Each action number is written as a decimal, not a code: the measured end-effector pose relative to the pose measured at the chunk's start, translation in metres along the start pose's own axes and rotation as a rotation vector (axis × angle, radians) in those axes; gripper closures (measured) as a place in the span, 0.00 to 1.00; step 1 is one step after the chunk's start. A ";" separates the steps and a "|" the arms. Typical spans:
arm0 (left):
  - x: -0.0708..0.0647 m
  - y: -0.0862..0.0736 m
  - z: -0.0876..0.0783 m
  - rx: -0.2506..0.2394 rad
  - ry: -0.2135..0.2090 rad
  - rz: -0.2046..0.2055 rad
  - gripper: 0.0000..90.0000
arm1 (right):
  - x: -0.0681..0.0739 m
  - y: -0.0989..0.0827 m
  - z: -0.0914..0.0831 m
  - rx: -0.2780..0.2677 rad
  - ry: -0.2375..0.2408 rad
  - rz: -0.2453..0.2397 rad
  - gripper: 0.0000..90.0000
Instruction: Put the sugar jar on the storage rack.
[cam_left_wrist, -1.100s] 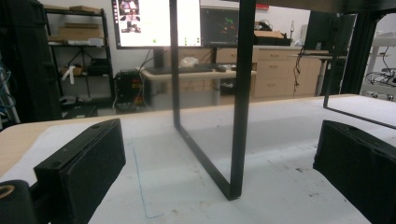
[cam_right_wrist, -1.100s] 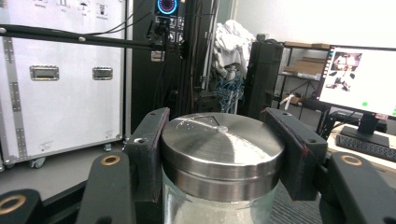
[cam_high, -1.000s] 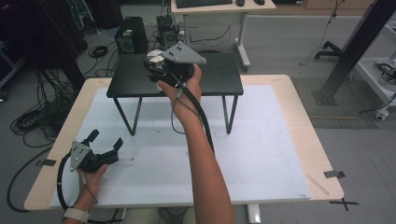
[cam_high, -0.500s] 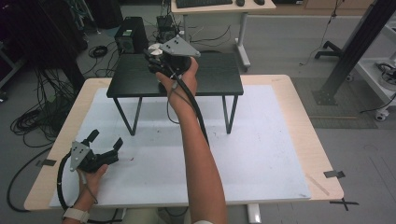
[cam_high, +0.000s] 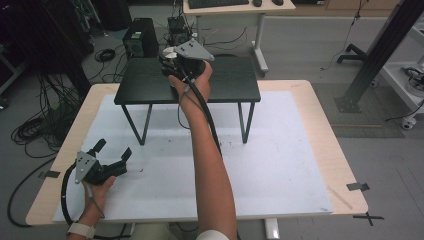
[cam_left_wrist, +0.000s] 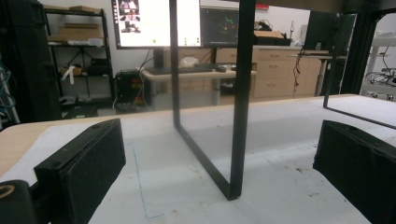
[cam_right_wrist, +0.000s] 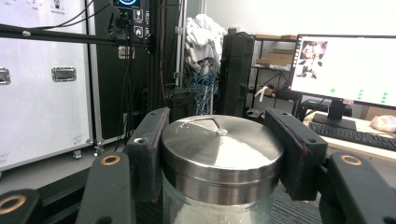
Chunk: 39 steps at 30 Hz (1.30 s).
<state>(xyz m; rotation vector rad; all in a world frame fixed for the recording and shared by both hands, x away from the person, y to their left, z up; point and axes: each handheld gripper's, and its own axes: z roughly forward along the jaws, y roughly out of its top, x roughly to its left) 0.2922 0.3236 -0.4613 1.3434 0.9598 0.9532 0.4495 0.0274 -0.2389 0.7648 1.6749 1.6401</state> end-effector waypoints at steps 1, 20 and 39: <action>0.000 0.000 0.000 0.000 0.000 0.000 0.02 | -0.001 -0.001 0.000 -0.004 0.000 0.007 0.48; 0.000 0.000 0.000 -0.002 0.000 -0.004 0.03 | -0.001 -0.001 0.000 -0.010 0.000 0.008 0.48; 0.000 0.000 0.000 -0.002 0.000 -0.004 0.03 | -0.001 -0.002 -0.001 -0.011 -0.003 0.007 0.47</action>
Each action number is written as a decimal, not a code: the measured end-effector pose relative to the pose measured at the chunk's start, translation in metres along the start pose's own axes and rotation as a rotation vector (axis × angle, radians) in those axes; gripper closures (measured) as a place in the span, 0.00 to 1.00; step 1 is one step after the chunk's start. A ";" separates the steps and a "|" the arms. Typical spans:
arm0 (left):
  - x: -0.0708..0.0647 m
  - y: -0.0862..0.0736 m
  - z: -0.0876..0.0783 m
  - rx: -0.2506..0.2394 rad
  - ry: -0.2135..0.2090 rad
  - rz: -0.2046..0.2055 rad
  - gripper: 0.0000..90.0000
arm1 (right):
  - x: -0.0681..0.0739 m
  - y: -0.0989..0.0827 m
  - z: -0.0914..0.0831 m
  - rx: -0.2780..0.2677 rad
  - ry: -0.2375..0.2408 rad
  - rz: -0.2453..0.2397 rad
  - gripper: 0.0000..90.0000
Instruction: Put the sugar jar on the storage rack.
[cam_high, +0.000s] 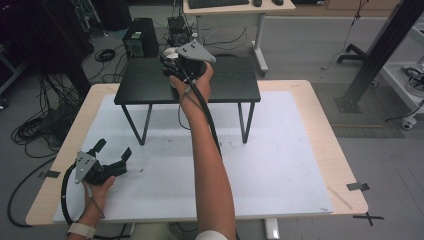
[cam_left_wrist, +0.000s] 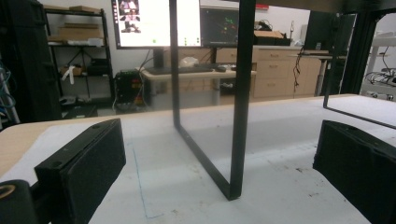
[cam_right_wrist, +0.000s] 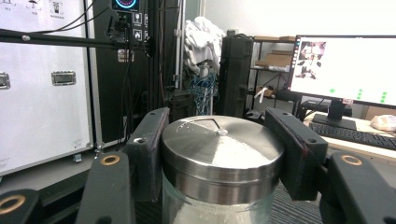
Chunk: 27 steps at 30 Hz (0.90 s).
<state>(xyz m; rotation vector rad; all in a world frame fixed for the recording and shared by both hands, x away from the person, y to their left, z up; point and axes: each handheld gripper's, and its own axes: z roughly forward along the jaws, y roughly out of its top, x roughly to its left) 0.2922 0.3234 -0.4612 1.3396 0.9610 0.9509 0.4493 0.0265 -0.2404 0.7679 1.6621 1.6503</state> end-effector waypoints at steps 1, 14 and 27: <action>0.000 0.000 0.000 0.000 -0.001 0.000 0.03 | 0.000 0.000 0.000 0.000 0.000 0.000 0.47; 0.000 0.000 0.000 0.000 0.000 0.000 0.03 | 0.000 0.000 0.000 0.001 -0.004 -0.002 0.47; 0.000 0.000 0.000 0.000 0.000 0.000 0.03 | 0.000 0.000 0.000 0.001 -0.007 -0.002 0.47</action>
